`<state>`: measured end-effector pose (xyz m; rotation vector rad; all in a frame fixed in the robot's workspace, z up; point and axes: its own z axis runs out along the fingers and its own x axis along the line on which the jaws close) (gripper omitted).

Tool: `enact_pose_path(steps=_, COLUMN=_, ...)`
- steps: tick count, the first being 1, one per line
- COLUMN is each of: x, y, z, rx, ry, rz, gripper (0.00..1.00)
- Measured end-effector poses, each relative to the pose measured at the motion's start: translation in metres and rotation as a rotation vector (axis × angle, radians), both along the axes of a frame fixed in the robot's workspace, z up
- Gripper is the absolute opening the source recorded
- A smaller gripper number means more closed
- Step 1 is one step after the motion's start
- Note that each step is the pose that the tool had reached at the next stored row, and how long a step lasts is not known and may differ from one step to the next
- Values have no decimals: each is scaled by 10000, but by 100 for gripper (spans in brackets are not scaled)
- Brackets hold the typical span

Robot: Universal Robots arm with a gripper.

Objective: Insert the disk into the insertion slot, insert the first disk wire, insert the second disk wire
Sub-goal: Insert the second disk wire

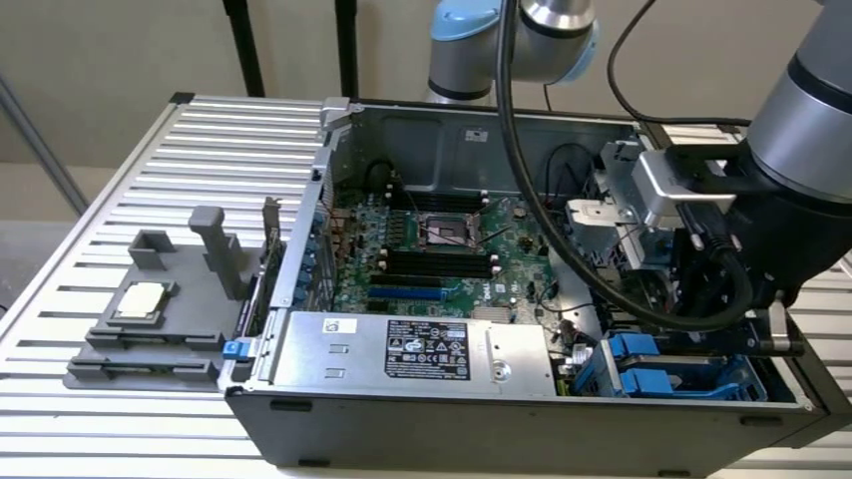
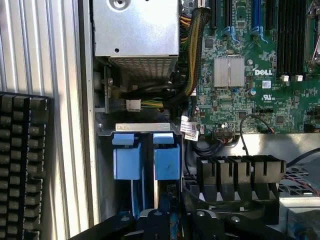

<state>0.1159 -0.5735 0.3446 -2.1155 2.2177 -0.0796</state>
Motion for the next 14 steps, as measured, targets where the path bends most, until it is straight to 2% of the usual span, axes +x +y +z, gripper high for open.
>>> enact_pose_path(steps=2, x=-16, y=-12, z=34, rx=0, ry=0, rz=1, gripper=24)
enact_pose_path(steps=6, x=-149, y=-50, z=57, rx=25, ry=-19, rz=3, gripper=24)
enact_pose_path(steps=8, x=-204, y=-52, z=57, rx=29, ry=-57, rz=1, gripper=24)
enact_pose_path(steps=14, x=-232, y=-52, z=57, rx=29, ry=-57, rz=2, gripper=24)
